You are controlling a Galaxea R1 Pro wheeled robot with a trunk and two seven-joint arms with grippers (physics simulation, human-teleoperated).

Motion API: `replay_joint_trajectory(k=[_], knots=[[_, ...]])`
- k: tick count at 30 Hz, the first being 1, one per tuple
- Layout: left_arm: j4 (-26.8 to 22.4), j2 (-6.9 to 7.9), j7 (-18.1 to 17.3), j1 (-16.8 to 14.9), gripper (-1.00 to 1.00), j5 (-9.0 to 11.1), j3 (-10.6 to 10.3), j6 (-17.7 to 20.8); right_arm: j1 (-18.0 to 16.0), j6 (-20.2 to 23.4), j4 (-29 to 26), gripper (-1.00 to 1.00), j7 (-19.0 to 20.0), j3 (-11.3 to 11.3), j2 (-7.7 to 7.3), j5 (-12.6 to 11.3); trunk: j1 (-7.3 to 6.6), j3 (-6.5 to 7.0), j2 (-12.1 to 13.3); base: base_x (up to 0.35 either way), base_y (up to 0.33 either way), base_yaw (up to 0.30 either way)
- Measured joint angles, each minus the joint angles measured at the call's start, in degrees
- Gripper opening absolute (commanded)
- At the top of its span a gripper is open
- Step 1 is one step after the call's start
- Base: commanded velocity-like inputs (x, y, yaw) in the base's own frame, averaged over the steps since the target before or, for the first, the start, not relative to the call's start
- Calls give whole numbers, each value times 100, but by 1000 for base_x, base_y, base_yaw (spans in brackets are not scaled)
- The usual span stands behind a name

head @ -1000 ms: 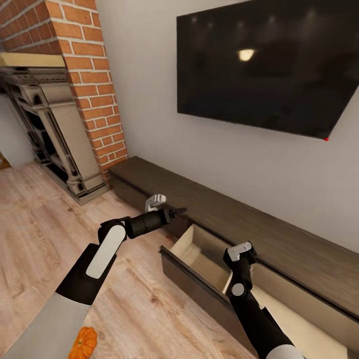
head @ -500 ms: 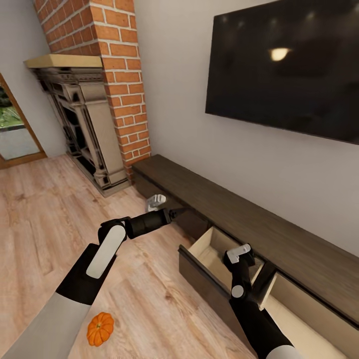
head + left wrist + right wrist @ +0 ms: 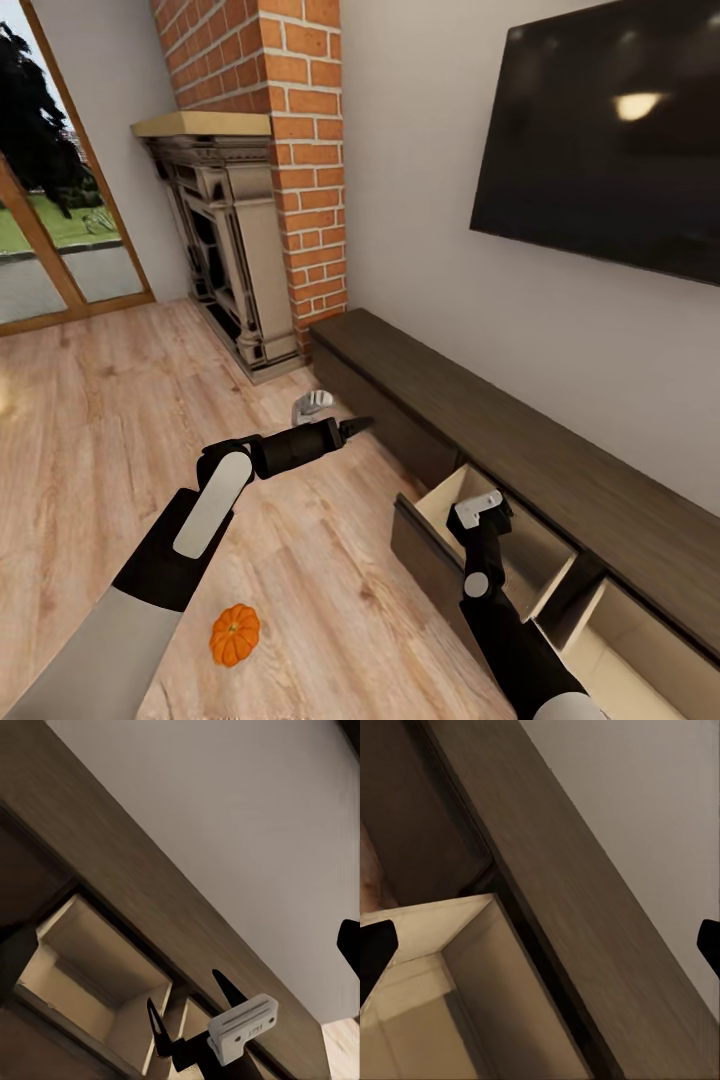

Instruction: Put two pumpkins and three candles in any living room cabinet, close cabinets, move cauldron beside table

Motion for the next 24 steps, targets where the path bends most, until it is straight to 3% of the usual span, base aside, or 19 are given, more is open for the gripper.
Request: replay_joint_trajectory(k=[24], knots=[[6, 7, 0, 0, 100, 0, 15, 0, 9, -18, 162, 100, 0, 13, 2, 0, 0, 0, 0, 0, 0, 290]])
